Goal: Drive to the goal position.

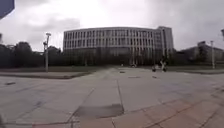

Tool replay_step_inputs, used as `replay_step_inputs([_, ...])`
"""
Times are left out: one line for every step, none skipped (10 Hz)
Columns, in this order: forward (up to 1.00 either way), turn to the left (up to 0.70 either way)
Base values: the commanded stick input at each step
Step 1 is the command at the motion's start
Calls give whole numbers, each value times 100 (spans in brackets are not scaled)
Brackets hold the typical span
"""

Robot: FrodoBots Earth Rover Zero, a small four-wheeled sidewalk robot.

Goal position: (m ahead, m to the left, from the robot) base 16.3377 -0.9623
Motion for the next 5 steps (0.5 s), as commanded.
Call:
replay_step_inputs([70,1])
replay_step_inputs([70,2])
replay_step_inputs([70,1])
replay_step_inputs([70,2])
replay_step_inputs([70,0])
